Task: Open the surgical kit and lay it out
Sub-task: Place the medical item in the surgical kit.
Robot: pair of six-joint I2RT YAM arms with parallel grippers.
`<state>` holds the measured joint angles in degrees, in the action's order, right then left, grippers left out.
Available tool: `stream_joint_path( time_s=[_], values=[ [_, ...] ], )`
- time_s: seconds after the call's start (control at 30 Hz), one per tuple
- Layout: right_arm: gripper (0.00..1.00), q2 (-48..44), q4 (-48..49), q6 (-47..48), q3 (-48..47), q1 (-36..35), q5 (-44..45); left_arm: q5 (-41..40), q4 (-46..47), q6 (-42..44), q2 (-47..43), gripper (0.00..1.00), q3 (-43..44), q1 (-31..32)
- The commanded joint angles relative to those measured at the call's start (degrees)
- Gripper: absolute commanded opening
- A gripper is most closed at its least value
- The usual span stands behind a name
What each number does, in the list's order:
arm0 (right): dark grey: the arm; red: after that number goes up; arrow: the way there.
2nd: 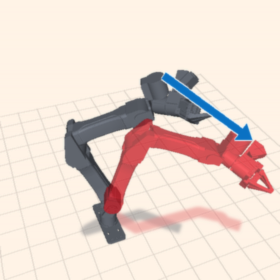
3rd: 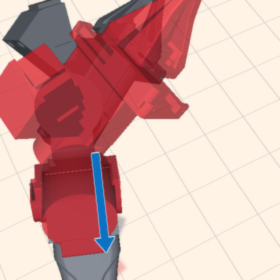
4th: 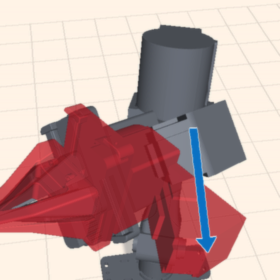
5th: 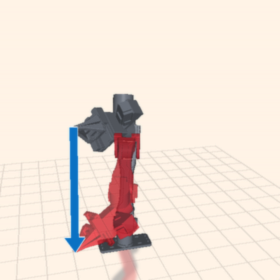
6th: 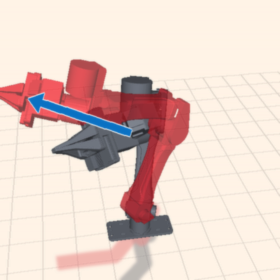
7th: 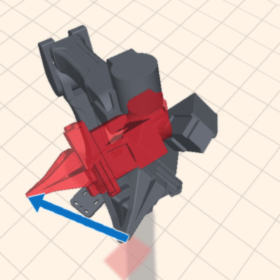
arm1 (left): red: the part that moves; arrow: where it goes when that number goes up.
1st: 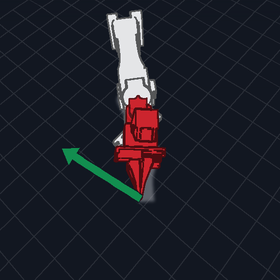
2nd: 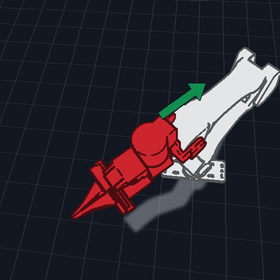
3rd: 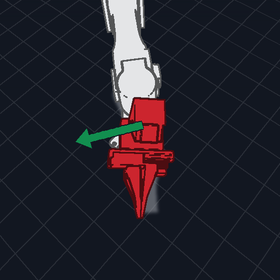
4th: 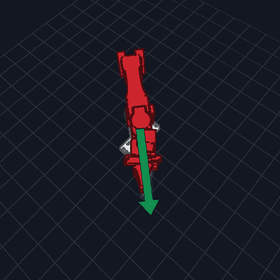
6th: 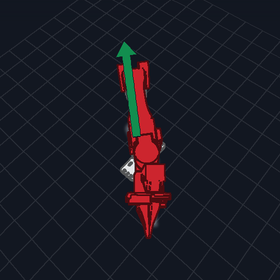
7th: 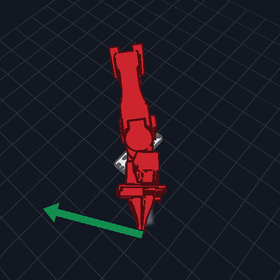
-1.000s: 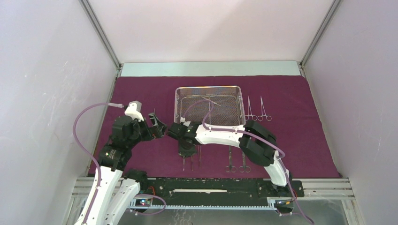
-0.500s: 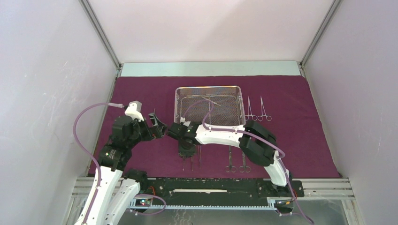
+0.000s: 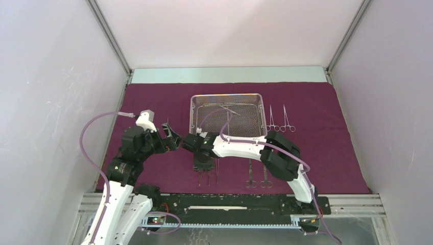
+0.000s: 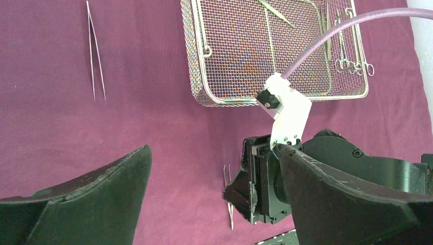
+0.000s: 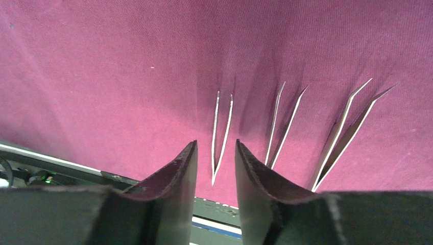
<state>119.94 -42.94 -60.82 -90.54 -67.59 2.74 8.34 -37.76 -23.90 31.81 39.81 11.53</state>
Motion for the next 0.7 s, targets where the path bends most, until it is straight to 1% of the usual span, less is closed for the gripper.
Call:
stream_joint_path(
  time_s=[0.0, 0.1, 0.37, 0.5, 0.67],
  values=[
    [0.45, -2.7, -1.1, 0.1, -2.0, -0.3, 2.8, 1.0, 2.0, 1.5, -0.2, 1.00, 0.5, -0.3],
    [0.53, -4.4, -1.1, 1.2, -2.0, -0.4, 3.6, 0.8, 2.0, 1.6, 0.1, 1.00, 0.5, -0.3],
    [0.69, -10.7, -1.3, 5.4, -1.9, 0.7, 6.1, 0.8, 1.6, 1.8, 2.5, 1.00, 1.1, -0.3],
    [0.81, -14.7, -1.6, 8.1, -1.6, 1.7, 7.7, 0.0, 1.2, 1.8, 3.6, 1.00, 1.8, -0.3],
    [0.99, -18.6, -0.8, 12.4, -0.7, 4.3, 8.2, -1.6, 0.6, 1.6, 4.9, 1.00, 2.6, -0.3]
  ],
)
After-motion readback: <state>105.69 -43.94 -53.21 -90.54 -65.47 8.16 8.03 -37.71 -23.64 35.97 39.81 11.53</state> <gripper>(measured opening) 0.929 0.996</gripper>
